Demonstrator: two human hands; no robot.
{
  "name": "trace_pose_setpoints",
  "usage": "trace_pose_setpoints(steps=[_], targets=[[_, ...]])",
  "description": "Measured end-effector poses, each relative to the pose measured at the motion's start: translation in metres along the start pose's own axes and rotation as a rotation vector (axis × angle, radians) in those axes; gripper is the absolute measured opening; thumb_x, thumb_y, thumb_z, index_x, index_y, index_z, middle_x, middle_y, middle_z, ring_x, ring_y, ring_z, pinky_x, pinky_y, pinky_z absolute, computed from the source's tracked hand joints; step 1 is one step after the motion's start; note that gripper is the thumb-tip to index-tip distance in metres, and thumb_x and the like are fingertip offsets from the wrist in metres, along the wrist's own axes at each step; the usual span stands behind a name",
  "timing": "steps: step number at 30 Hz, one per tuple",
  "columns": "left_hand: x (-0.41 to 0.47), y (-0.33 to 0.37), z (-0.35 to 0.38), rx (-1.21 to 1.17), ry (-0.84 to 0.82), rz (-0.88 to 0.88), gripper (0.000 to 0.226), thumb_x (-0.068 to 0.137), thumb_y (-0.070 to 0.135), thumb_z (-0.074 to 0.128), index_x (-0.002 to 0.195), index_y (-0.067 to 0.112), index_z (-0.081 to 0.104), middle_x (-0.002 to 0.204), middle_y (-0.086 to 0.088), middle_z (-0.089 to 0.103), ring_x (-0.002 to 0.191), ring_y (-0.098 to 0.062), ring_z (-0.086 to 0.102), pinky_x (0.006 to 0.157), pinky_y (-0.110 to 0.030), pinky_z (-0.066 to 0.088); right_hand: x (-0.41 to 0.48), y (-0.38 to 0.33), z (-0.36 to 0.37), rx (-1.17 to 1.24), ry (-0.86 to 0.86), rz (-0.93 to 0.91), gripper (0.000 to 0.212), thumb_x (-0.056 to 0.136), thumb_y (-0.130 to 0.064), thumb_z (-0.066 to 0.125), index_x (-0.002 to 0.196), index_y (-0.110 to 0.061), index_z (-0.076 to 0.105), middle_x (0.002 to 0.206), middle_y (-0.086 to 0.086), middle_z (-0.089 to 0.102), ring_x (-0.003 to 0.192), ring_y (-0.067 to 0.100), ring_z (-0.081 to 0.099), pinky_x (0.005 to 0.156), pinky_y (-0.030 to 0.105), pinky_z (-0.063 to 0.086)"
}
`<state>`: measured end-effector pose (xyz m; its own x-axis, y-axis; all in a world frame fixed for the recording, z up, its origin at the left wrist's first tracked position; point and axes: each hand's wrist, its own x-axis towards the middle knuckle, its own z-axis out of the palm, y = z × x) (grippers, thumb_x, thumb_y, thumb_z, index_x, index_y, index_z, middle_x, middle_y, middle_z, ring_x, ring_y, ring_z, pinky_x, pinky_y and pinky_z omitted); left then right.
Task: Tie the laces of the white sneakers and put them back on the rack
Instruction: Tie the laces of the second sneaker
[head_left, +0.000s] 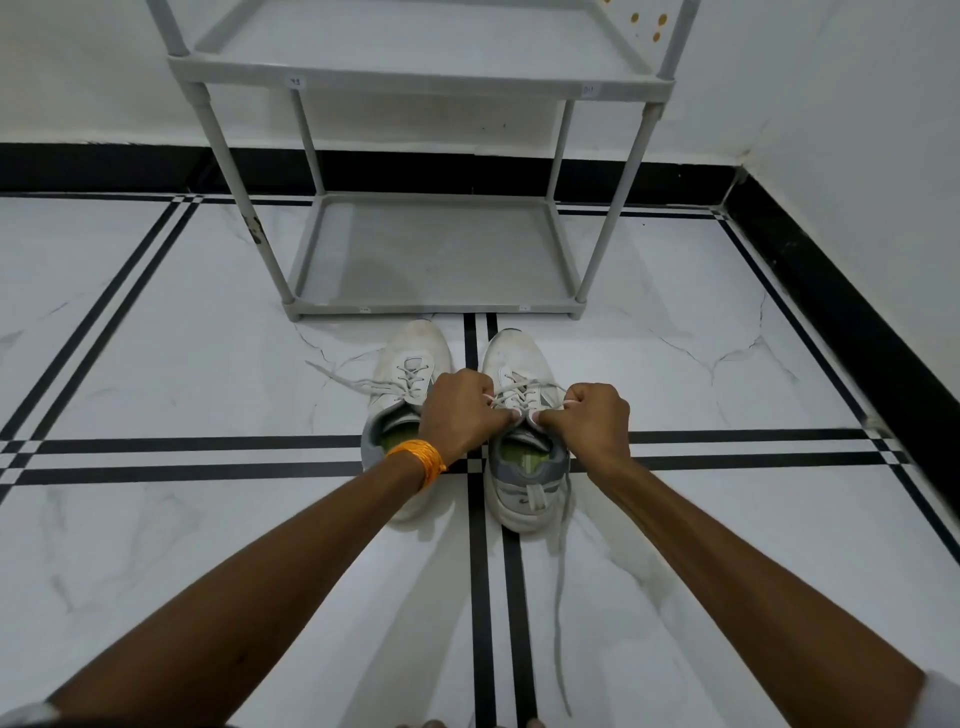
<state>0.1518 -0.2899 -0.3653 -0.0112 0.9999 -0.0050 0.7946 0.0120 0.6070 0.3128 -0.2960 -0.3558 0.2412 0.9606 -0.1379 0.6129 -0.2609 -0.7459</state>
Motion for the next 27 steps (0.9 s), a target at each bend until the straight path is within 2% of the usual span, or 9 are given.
trace_pose_setpoints(steps=[7,9,12,15,18,20,22,25,27], targets=[[0.021,0.013,-0.053,-0.001,0.098,0.204,0.048,0.086,0.043,0.063,0.047,0.023,0.043,0.051,0.009,0.043,0.072,-0.020,0.045,0.077,-0.033,0.039,0.011,-0.027,-0.041,0.075,-0.166,-0.036,0.038,0.073,-0.024,0.079,0.053,-0.009,0.051,0.054,0.001,0.051,0.053,0.014,0.045,0.053,0.028,0.033],[0.025,0.019,-0.066,-0.143,0.075,0.270,0.048,0.087,0.039,0.064,0.051,0.014,0.048,0.051,-0.002,0.044,0.063,-0.019,0.046,0.066,-0.032,0.038,0.014,-0.048,-0.058,0.138,-0.165,-0.071,0.036,0.079,-0.031,0.075,0.063,-0.002,0.060,0.062,0.004,0.061,0.061,0.015,0.056,0.063,0.028,0.044],[0.017,0.038,-0.067,-0.210,-0.097,0.392,0.042,0.090,0.037,0.064,0.065,0.004,0.056,0.070,-0.015,0.057,0.065,-0.023,0.053,0.063,-0.032,0.043,0.017,-0.079,-0.074,0.289,-0.285,-0.126,0.028,0.090,-0.028,0.065,0.073,-0.007,0.056,0.058,0.001,0.048,0.055,0.015,0.050,0.069,0.033,0.054],[0.010,0.056,-0.058,0.095,-0.154,0.741,0.031,0.091,0.038,0.062,0.075,0.011,0.062,0.093,-0.003,0.061,0.073,-0.017,0.055,0.061,-0.028,0.041,0.017,-0.099,-0.075,0.091,-0.241,-0.280,0.037,0.093,-0.030,0.059,0.073,0.002,0.055,0.063,0.007,0.054,0.055,0.015,0.050,0.056,0.026,0.049],[0.016,0.068,-0.064,0.490,-0.101,0.903,0.033,0.095,0.039,0.054,0.090,0.010,0.067,0.100,-0.005,0.065,0.077,-0.021,0.061,0.061,-0.034,0.045,0.016,-0.112,-0.078,-0.178,-0.227,-0.474,0.033,0.091,-0.030,0.060,0.077,-0.001,0.067,0.076,0.010,0.070,0.068,0.020,0.064,0.066,0.034,0.052],[0.028,0.073,-0.075,0.697,-0.061,0.803,0.035,0.097,0.041,0.049,0.096,0.011,0.067,0.096,-0.008,0.066,0.083,-0.028,0.064,0.062,-0.034,0.044,0.018,-0.120,-0.083,-0.216,-0.223,-0.543,0.021,0.091,-0.026,0.061,0.083,-0.009,0.071,0.078,0.005,0.070,0.071,0.017,0.063,0.070,0.035,0.051],[0.037,0.076,-0.087,0.615,-0.034,0.615,0.037,0.096,0.044,0.049,0.088,0.013,0.068,0.078,-0.007,0.063,0.072,-0.025,0.060,0.061,-0.030,0.038,0.021,-0.120,-0.087,-0.236,-0.106,-0.577,0.012,0.090,-0.016,0.060,0.095,-0.014,0.071,0.088,0.003,0.068,0.078,0.015,0.060,0.074,0.036,0.050],[0.045,0.077,-0.096,-0.187,-0.190,0.243,0.039,0.097,0.035,0.050,0.066,0.011,0.054,0.058,-0.002,0.045,0.050,-0.016,0.039,0.047,-0.024,0.032,0.024,-0.108,-0.087,-0.399,-0.006,-0.524,0.037,0.082,-0.004,0.062,0.116,-0.019,0.066,0.112,0.008,0.057,0.109,0.025,0.049,0.087,0.037,0.046],[0.044,0.079,-0.096,-0.579,-0.268,0.037,0.035,0.098,0.024,0.044,0.064,0.014,0.048,0.057,0.000,0.042,0.044,-0.012,0.033,0.044,-0.023,0.026,0.018,-0.098,-0.082,-0.279,-0.191,-0.407,0.038,0.078,-0.007,0.072,0.114,-0.017,0.069,0.099,0.003,0.060,0.094,0.019,0.055,0.075,0.028,0.044]])
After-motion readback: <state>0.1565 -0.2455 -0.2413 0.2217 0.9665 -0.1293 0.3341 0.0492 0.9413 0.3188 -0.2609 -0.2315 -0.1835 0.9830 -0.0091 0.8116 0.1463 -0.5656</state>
